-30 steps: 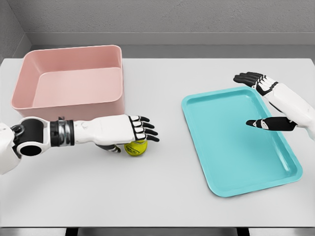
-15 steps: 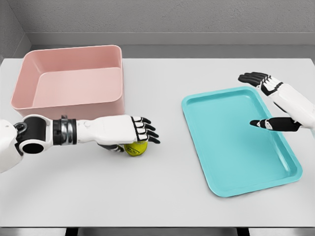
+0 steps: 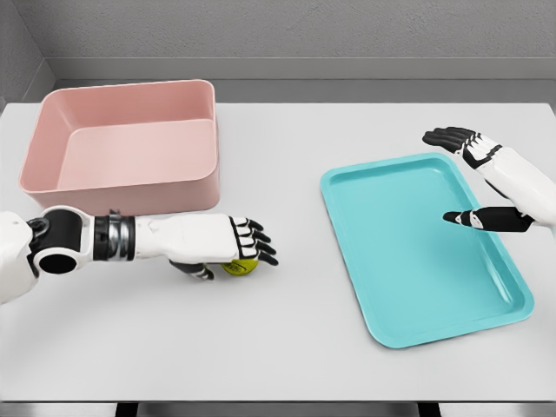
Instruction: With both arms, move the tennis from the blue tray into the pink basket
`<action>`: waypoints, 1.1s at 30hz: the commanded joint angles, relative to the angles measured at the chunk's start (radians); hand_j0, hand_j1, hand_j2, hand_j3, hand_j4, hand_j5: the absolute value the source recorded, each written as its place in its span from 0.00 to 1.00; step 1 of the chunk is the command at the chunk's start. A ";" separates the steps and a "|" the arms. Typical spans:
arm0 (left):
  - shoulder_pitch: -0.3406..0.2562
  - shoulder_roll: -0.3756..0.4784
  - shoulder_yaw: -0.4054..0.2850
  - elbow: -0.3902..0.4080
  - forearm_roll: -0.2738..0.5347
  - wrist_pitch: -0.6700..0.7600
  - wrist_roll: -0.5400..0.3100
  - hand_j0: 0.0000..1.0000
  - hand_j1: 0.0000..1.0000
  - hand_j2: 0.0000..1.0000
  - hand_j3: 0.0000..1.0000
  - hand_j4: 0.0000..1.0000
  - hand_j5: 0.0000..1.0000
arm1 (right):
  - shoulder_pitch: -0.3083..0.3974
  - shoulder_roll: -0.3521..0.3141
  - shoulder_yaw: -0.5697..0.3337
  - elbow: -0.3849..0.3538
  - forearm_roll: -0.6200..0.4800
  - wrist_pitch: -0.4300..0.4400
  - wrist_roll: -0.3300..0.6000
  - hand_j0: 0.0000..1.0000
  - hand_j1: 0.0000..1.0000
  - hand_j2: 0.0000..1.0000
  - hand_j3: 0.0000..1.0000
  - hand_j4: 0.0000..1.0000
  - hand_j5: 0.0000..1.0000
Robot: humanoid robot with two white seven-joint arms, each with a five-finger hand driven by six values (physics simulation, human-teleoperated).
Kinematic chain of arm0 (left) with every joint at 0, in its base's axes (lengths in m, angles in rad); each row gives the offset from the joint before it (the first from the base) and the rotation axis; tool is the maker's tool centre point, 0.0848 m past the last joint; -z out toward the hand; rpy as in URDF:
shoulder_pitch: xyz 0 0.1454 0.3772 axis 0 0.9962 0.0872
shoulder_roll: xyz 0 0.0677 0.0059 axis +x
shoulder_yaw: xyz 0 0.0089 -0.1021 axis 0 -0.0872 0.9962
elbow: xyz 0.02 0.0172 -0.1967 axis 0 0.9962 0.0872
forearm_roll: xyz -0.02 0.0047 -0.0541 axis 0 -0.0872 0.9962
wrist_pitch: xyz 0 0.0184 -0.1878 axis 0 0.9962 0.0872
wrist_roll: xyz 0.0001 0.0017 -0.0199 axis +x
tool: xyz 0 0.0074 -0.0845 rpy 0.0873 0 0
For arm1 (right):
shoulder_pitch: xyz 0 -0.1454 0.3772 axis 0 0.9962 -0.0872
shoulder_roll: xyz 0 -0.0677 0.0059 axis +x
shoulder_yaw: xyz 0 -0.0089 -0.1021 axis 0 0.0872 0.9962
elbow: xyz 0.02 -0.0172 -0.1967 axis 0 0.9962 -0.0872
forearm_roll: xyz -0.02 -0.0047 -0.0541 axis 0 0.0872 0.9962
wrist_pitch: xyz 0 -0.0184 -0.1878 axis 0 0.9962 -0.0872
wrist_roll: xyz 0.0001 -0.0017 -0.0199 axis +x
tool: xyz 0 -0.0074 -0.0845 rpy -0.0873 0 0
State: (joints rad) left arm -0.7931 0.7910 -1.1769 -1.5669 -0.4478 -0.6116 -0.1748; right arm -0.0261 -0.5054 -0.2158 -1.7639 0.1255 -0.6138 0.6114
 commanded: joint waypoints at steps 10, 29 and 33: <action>-0.009 -0.012 -0.010 0.031 0.018 0.001 -0.019 0.74 0.74 0.74 0.74 0.74 0.74 | 0.002 -0.001 -0.011 0.000 -0.009 0.003 -0.001 1.00 1.00 1.00 1.00 1.00 1.00; -0.026 -0.030 -0.010 0.030 0.021 0.001 -0.040 0.60 0.60 0.60 0.60 0.60 0.60 | 0.003 -0.001 -0.014 0.000 -0.007 0.003 -0.001 1.00 1.00 1.00 1.00 1.00 1.00; -0.035 -0.026 -0.009 0.021 0.024 0.001 -0.040 0.60 0.60 0.60 0.60 0.60 0.60 | 0.003 -0.001 -0.014 0.000 -0.007 0.003 -0.001 1.00 1.00 1.00 1.00 1.00 1.00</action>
State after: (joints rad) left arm -0.8299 0.7631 -1.1875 -1.5426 -0.4318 -0.6120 -0.2153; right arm -0.0230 -0.5056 -0.2299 -1.7636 0.1257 -0.6138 0.6114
